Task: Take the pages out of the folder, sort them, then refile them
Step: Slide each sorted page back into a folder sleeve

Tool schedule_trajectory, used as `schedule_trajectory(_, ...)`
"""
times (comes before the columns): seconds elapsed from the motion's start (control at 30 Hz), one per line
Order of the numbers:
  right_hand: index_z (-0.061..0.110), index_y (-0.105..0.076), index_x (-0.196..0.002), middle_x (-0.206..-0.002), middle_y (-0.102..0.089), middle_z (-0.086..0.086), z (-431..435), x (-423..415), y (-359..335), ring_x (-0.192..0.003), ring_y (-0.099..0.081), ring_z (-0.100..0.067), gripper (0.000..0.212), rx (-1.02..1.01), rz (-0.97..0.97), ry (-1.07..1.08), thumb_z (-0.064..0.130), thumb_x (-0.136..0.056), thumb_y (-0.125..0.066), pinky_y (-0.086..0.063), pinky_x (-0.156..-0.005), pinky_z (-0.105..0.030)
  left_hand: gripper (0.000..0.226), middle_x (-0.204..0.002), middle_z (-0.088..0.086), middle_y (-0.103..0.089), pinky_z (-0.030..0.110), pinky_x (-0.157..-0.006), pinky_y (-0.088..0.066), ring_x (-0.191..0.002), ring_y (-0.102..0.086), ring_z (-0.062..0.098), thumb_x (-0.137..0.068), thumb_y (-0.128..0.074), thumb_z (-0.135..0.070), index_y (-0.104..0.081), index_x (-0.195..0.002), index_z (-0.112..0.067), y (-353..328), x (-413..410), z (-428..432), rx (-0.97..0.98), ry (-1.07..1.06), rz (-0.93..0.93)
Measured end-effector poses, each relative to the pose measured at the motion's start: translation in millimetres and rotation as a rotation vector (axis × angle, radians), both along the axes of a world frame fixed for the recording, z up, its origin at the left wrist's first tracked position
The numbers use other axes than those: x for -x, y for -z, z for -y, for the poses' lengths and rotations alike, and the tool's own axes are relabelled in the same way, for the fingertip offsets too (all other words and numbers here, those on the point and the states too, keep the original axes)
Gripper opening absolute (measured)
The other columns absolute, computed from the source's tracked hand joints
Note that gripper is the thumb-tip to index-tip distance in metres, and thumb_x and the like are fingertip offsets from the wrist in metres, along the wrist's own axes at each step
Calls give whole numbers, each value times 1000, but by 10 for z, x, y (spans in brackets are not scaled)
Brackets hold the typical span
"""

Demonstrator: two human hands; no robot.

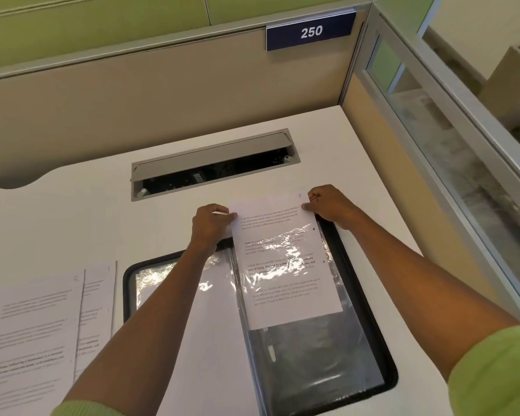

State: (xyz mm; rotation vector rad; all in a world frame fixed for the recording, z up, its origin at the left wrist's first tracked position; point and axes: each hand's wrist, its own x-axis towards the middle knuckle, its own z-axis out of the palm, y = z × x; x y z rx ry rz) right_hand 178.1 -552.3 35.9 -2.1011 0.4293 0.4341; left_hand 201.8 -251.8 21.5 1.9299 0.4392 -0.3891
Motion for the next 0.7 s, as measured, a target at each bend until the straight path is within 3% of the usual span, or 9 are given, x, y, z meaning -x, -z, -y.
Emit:
schedule_trajectory(0.1,4,-56,-72,-97,-71,-19,-20,-33,25,-84,-66,-30,26,25,34,-1,10,-90,-74,-54,-76,-38,17,-109,9,-73,25,-62,-49,-98,-70,27,-88,-84,-16,-71,-97,-10,-48,-8,31,-22,-21,26)
schedule_trajectory(0.17,-6,-64,-91,-104,-72,-20,17,-42,49,-94,-70,-35,21,42,-4,-47,12,-90,-75,-58,-86,-44,17,-104,9,-74,27,-65,-52,-96,-72,28,-86,-84,-15,-71,-95,-9,-38,24,-4,-43,14,14)
schedule_trajectory(0.23,-2,-70,-100,-105,-73,-16,80,-24,41,-96,-70,-32,18,38,-69,-136,11,-89,-76,-59,-91,-44,16,-99,9,-75,31,-67,-57,-92,-74,28,-84,-86,-14,-72,-90,-10,10,71,-60,-65,87,-16)
schedule_trajectory(0.33,2,-74,-100,-98,-74,-11,137,-7,47,-85,-68,-22,17,63,-122,-237,11,-87,-78,-55,-80,-35,16,-96,8,-75,32,-71,-58,-88,-73,25,-82,-88,-15,-73,-87,-12,48,136,-106,-135,201,-40)
schedule_trajectory(0.43,5,-73,-98,-89,-69,-5,71,-3,22,-79,-59,-15,17,48,29,-203,17,-87,-80,-46,-72,-26,17,-92,4,-76,33,-74,-60,-84,-73,19,-83,-87,-23,-76,-95,-18,58,130,-77,-124,199,31)
schedule_trajectory(0.57,8,-77,-97,-83,-68,10,-15,-16,2,-75,-55,-6,7,19,190,-168,10,-90,-76,-43,-72,-19,10,-76,-2,-74,26,-68,-46,-67,-63,8,-92,-78,-17,-77,-101,-20,9,119,9,-99,168,194)
schedule_trajectory(0.7,11,-78,-93,-92,-74,2,39,16,41,-80,-62,-6,6,77,183,-288,9,-89,-76,-48,-77,-22,9,-80,-10,-75,31,-75,-55,-75,-67,6,-92,-76,-13,-80,-90,-21,43,203,-10,-171,262,211)
